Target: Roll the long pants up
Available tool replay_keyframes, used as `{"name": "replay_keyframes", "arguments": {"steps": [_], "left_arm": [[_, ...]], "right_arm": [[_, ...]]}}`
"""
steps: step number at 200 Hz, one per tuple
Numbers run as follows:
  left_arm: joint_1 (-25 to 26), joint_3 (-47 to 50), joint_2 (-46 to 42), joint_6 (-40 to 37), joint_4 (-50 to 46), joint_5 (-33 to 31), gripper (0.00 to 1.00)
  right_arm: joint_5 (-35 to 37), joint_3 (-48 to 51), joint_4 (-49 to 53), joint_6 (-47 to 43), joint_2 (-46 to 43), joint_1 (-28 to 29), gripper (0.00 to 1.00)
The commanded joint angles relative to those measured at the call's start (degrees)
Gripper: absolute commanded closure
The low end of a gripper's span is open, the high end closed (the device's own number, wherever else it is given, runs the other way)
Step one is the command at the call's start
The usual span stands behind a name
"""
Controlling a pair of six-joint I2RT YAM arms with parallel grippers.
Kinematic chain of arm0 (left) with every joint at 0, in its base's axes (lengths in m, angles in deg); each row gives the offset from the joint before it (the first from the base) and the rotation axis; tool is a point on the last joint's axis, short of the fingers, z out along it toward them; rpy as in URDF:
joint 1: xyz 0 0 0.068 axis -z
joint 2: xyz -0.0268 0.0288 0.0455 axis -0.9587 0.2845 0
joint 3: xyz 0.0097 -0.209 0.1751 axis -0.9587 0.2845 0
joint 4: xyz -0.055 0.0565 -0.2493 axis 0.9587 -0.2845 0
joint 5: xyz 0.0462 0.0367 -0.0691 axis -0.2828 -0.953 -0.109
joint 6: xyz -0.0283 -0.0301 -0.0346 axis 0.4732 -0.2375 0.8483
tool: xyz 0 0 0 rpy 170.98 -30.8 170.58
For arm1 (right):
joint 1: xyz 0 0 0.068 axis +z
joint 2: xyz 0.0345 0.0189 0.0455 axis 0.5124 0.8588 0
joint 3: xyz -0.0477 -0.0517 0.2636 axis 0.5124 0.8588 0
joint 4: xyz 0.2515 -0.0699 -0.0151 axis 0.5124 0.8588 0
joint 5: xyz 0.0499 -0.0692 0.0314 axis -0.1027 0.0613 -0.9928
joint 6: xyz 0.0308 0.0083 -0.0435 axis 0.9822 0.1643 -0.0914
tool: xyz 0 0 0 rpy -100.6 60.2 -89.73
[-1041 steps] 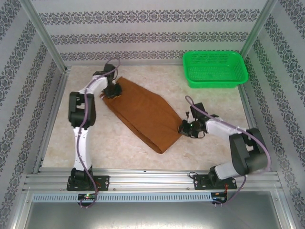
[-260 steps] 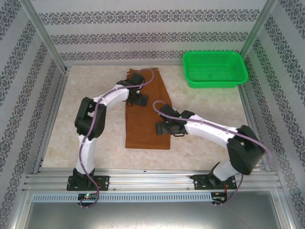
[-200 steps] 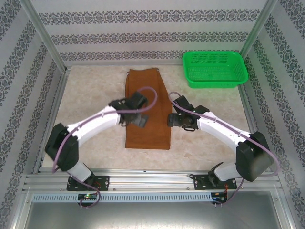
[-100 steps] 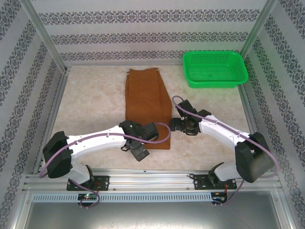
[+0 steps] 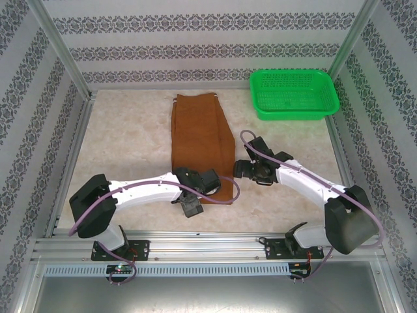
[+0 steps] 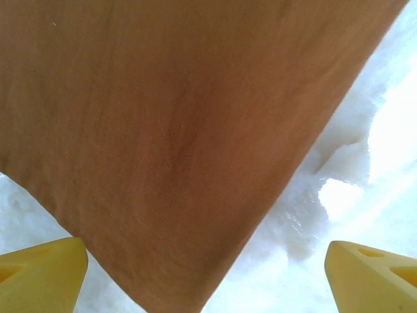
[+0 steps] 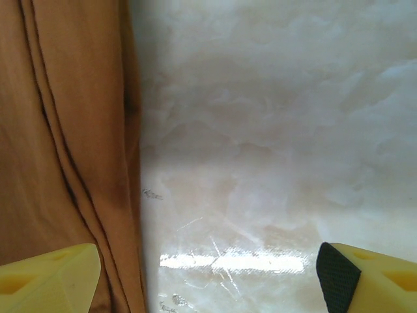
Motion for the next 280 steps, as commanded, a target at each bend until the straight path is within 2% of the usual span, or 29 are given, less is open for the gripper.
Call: {"name": "replay_keyframes", "arguments": {"steps": [1, 34, 58, 71, 78, 86, 94, 124, 143, 160, 177, 222, 229, 235, 243, 258, 266, 280], "left_arm": [[-0.8, 0.9, 2.5, -2.2, 3.0, -2.4, 0.07], [-1.5, 2.7, 5.1, -2.0, 6.9, -2.0, 0.09], [-2.5, 1.8, 9.1, -2.4, 7.5, -2.4, 0.27], [-3.1, -0.4, 12.3, -2.5, 5.8, -2.3, 0.57], [-3.4, -1.5, 13.7, -2.6, 5.1, -2.1, 0.77], [-3.5, -2.9, 14.7, -1.8, 4.4, -2.4, 0.9], [-3.5, -4.0, 14.5, -1.6, 4.2, 0.1, 0.96], [-3.3, -9.2, 12.4, 0.9, 2.2, 12.9, 0.96], [-3.1, -13.3, 13.3, 3.0, -1.3, 15.6, 0.95], [-3.3, -17.3, 15.2, 4.5, -4.7, 17.7, 0.95], [-3.6, -22.0, 18.3, 4.2, -9.0, 22.5, 0.94], [-5.1, -31.4, 22.3, 0.7, -16.0, 38.3, 0.89], [-5.8, -32.6, 22.6, 0.5, -16.8, 40.2, 0.89], [-6.5, -33.6, 23.0, 0.5, -17.7, 41.6, 0.89], [-7.9, -35.4, 23.8, 0.3, -19.3, 44.7, 0.89], [-10.9, -38.3, 25.3, 1.1, -21.0, 50.8, 0.88], [-12.7, -39.3, 26.1, 0.5, -21.5, 57.0, 0.86], [-15.3, -39.9, 26.8, 1.6, -20.5, 63.7, 0.83]], "right_arm": [[-1.2, 0.8, -0.9, 0.5, -0.2, -0.5, 0.12], [-1.6, 1.4, -2.0, 1.2, 0.0, -0.6, 0.13], [-1.7, 1.5, -1.9, 1.4, 0.1, -0.6, 0.13], [-1.5, 2.0, -2.0, 1.6, 0.0, -0.6, 0.13], [-1.7, 2.2, -2.3, 1.6, 0.0, -0.6, 0.13], [-1.8, 2.3, -2.5, 1.7, 0.1, -0.5, 0.13], [-1.6, 2.3, -2.3, 1.7, 0.2, -0.6, 0.13], [1.2, 1.6, 0.3, 0.7, -0.4, -1.3, 0.13], [3.5, 1.8, 2.4, 0.5, -2.6, -3.2, 0.13], [2.5, 3.0, 2.8, 0.4, -5.8, -5.8, 0.14], [0.9, 4.0, 2.7, -0.2, -8.2, -7.7, 0.14], [2.3, 3.7, 5.9, -0.1, -13.8, -8.8, 0.16], [1.9, 3.8, 6.0, -0.2, -14.8, -8.8, 0.21], [1.4, 3.9, 5.9, -0.3, -15.8, -8.8, 0.3], [0.9, 4.3, 5.6, -0.4, -17.0, -8.9, 0.52], [0.9, 5.1, 5.4, 0.0, -19.2, -8.9, 0.83], [0.8, 5.7, 5.3, 0.1, -20.0, -8.9, 0.92], [0.1, 6.4, 4.8, 0.2, -20.9, -8.9, 0.99]]}}
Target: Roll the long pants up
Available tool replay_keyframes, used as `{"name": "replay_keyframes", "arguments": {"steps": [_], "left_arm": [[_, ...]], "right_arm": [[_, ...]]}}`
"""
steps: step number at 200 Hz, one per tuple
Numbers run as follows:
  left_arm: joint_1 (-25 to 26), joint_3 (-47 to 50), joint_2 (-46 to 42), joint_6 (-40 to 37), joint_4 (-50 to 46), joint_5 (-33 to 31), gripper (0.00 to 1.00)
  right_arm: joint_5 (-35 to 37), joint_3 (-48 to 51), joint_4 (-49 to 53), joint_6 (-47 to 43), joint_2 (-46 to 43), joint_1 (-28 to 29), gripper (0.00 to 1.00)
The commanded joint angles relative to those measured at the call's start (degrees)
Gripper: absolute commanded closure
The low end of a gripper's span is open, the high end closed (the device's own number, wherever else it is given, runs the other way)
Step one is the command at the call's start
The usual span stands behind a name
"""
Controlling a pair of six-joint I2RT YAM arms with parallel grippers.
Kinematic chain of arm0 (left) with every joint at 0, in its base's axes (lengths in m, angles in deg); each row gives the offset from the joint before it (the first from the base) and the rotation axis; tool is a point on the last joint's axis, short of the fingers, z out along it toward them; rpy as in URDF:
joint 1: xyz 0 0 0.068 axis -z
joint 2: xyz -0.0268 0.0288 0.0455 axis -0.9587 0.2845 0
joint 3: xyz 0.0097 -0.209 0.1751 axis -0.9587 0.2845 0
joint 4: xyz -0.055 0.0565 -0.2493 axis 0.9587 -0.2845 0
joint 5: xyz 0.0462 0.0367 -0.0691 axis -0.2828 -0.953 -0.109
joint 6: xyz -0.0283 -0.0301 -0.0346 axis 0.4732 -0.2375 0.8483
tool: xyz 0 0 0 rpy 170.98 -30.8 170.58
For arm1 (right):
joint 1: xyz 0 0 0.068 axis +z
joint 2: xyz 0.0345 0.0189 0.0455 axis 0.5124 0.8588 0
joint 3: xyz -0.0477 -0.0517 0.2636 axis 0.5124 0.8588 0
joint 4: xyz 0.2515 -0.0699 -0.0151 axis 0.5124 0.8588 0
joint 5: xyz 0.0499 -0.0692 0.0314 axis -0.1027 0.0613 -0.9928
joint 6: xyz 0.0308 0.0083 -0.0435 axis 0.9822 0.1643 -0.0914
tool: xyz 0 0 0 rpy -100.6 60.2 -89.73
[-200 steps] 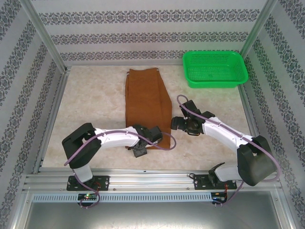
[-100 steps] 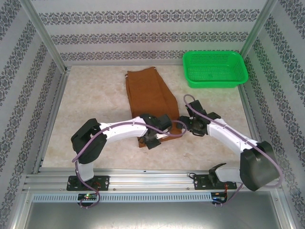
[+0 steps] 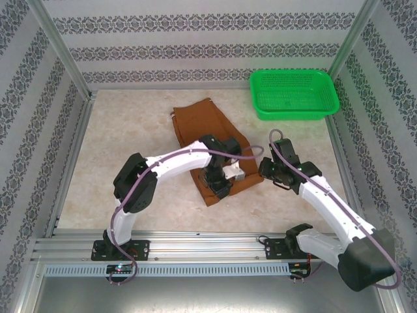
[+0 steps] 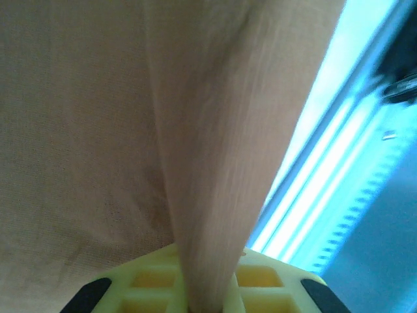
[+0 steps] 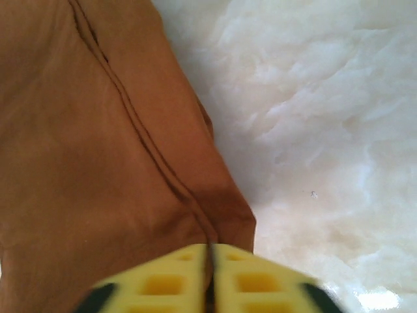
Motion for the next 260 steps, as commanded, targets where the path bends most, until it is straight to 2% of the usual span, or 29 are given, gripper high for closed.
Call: {"name": "replay_keyframes", "arguments": {"steps": [1, 34, 66, 85, 118, 132, 153, 183, 234, 260], "left_arm": [[-5.0, -2.5, 2.0, -0.4, -4.1, 18.1, 0.82], [-7.4, -3.9, 7.0, -2.3, -6.1, 24.5, 0.82], [-9.2, -2.9, 9.3, 0.0, -4.2, 20.3, 0.89], [-10.2, -0.9, 8.8, 1.0, -1.9, 20.0, 0.92], [-14.0, 3.9, 6.6, 6.9, 5.0, 18.0, 0.96], [-15.9, 6.0, 5.4, 9.4, 8.0, 19.8, 0.97], [-17.6, 7.1, 5.3, 10.5, 8.8, 19.2, 0.98], [-17.7, 5.6, 6.9, 9.4, 7.5, 17.8, 0.98], [-17.8, 3.7, 9.9, 6.4, 4.7, 11.9, 0.98], [-17.6, 5.0, 9.2, 5.2, 5.9, 7.6, 0.86]], "right_arm": [[-0.6, 2.0, 0.6, 0.2, -1.7, -0.6, 1.0], [-3.2, 2.9, -1.2, 0.5, -2.1, -0.6, 1.0], [-3.8, 1.9, -0.5, -0.1, -3.2, -0.5, 1.0], [-3.8, 1.8, 0.4, -0.2, -4.6, -0.5, 1.0], [-12.5, 2.7, -0.6, -0.7, -6.5, -0.4, 1.0], [-13.9, 2.8, -0.7, -0.2, -6.3, 0.4, 1.0], [-14.3, 2.6, -1.4, -0.1, -5.5, 2.2, 1.0], [-14.9, 1.0, -3.2, -0.4, 0.1, 4.1, 1.0], [-15.5, -0.9, -12.1, -0.1, 13.6, 6.8, 1.0], [-14.5, -1.9, -14.8, -0.7, 20.9, 6.7, 1.0]]}}
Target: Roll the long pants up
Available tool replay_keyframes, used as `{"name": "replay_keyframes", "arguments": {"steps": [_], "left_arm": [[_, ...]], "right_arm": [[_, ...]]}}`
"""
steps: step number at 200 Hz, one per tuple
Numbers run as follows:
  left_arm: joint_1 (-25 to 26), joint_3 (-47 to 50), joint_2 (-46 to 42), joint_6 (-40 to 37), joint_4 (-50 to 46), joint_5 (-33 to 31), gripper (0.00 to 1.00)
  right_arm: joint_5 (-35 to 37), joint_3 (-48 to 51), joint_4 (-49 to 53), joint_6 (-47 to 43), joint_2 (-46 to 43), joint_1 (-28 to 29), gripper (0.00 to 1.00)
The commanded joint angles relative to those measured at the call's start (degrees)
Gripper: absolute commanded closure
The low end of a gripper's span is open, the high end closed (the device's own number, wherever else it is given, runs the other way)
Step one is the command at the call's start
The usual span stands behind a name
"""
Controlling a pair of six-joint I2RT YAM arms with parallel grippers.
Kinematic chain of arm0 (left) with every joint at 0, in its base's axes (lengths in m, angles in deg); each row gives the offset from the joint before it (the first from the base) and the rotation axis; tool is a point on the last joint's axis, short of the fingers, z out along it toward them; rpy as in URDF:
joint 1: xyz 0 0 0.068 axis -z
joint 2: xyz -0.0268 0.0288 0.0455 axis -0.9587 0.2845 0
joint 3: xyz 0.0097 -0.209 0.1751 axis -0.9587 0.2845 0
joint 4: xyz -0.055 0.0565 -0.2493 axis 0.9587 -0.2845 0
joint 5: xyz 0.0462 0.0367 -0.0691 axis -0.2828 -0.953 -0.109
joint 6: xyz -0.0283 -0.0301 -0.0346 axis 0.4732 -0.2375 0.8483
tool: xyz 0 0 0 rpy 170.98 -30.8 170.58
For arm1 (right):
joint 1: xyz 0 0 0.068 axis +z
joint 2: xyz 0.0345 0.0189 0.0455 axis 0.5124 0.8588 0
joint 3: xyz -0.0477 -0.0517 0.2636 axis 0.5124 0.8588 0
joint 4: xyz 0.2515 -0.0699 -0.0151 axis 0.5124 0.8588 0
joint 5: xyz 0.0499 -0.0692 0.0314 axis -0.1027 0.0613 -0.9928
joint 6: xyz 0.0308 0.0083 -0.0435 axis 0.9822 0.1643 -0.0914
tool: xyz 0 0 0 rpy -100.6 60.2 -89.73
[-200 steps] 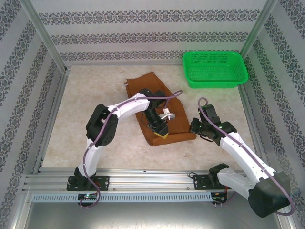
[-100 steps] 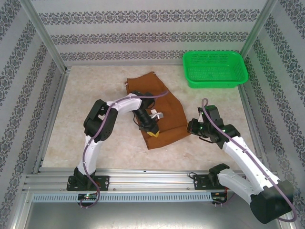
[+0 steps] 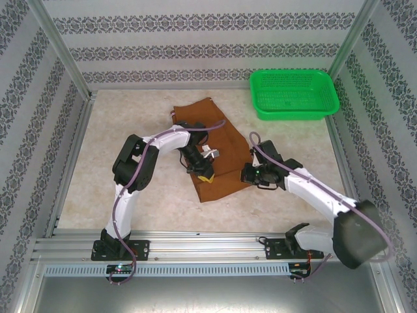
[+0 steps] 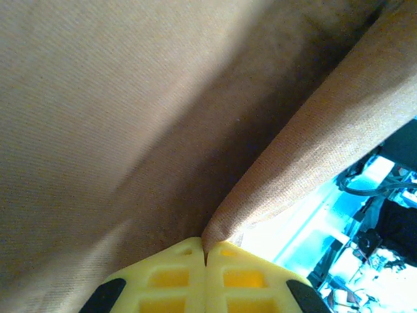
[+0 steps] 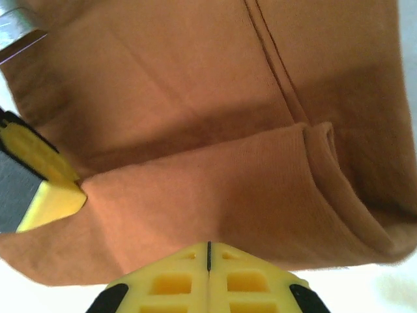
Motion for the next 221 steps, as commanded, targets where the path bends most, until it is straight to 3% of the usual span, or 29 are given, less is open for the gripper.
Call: {"name": "replay_keyframes", "arguments": {"steps": [1, 19, 37, 60, 77, 100, 143, 181, 221], "left_arm": [[0.0, 0.3, 0.2, -2.5, 0.3, -7.0, 0.85], [2.6, 4.9, -8.0, -2.9, 6.2, -21.1, 0.78], [7.9, 11.6, -18.0, -3.6, 13.3, -40.1, 0.69], [15.0, 18.2, -24.0, -5.5, 17.5, -56.1, 0.68], [20.0, 22.8, -25.5, -7.8, 20.3, -64.2, 0.68], [26.0, 27.3, -24.5, -10.9, 22.9, -66.7, 0.67], [31.8, 30.2, -22.0, -12.1, 25.1, -71.5, 0.68], [33.2, 27.3, -25.7, -10.3, 22.4, -64.0, 0.55], [35.5, 26.9, -25.8, -11.3, 22.3, -64.6, 0.53]], "right_arm": [[0.2, -2.1, -4.6, -0.6, 5.5, 0.2, 1.0], [0.8, -2.5, -5.1, -0.8, 10.2, -0.3, 1.0], [-0.3, -1.7, -6.2, -0.2, 12.3, -0.6, 1.0], [-1.0, -0.7, -7.5, 0.4, 13.1, -0.9, 1.0], [-1.2, -0.5, -7.2, 0.4, 13.5, -1.0, 1.0], [-1.4, 0.1, -7.5, -0.2, 14.4, -1.5, 1.0], [-3.9, 3.3, -10.0, 0.0, 14.9, -4.7, 1.0], [-5.3, 4.5, -11.5, 0.2, 16.0, -6.1, 1.0], [-5.8, 4.0, -12.1, 0.0, 16.9, -6.2, 1.0]]}}
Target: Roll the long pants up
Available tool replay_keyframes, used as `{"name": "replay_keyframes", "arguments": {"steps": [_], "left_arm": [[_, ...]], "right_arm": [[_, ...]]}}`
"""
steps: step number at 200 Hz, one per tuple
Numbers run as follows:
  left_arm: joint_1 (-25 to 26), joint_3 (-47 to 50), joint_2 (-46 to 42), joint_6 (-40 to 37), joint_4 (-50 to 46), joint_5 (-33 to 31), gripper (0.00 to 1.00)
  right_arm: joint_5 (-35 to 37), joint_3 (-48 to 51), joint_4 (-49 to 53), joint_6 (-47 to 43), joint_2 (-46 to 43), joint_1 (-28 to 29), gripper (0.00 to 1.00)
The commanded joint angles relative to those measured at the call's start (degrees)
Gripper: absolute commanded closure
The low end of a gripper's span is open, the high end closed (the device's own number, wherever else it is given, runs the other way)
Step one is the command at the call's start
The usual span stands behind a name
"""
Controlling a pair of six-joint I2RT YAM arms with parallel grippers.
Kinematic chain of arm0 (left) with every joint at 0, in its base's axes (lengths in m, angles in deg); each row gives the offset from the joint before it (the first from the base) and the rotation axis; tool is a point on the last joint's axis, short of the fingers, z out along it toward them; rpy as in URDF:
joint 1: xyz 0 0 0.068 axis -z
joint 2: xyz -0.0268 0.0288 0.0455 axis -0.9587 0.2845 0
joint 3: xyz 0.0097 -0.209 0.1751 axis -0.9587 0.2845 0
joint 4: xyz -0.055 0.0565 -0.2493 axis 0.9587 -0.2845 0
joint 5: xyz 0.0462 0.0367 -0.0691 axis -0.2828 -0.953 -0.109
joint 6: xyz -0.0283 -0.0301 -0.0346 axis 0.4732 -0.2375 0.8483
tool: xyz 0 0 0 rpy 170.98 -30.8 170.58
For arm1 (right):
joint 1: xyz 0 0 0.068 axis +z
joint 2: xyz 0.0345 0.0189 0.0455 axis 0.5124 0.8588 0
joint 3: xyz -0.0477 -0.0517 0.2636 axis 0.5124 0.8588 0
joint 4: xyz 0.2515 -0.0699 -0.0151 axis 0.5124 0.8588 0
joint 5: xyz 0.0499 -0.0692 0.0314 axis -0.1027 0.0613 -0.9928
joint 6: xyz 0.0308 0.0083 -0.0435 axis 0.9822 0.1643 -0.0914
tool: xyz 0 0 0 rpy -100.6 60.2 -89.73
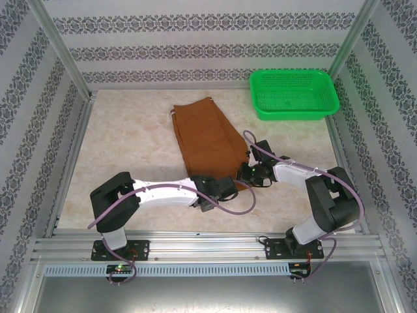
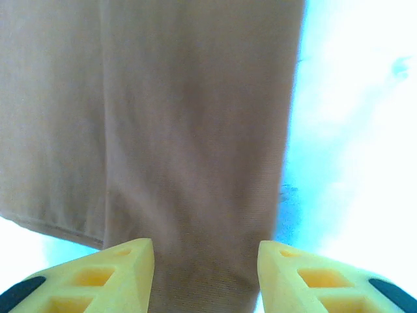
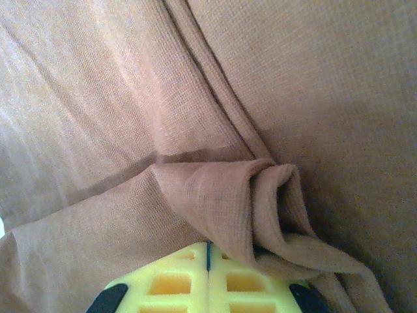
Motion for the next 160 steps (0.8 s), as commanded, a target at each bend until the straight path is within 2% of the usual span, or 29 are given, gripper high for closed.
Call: {"name": "replay_keyframes", "arguments": {"steps": [1, 39, 59, 97, 136, 160], "left_arm": [[1.4, -1.1, -0.5, -0.9, -1.5, 0.4, 0.53], [0.3, -0.8, 6.3, -2.7, 3.2, -7.5, 0.51], [-1.7, -0.9, 8.8, -3.1, 5.3, -8.7, 0.51], [-4.8, -0.2, 10.9, -4.8, 8.4, -8.3, 0.49], [-12.2, -0.4, 13.6, -4.2, 10.8, -6.8, 0.51], [-16.1, -5.0, 16.1, -3.7, 7.1, -2.9, 0.53]], "right_arm": [[3.0, 1.5, 0.5, -0.1, 2.8, -0.9, 1.0], [2.2, 0.6, 0.7, -0.2, 3.3, -0.9, 1.0], [2.2, 0.2, 1.5, -0.4, 2.9, -1.0, 1.0], [2.2, -1.0, 3.0, -1.3, 2.1, -1.3, 1.0], [1.9, -1.4, 2.6, -0.5, 2.8, -1.4, 1.0], [1.7, -1.4, 2.5, -0.1, 2.8, -1.5, 1.0]]}}
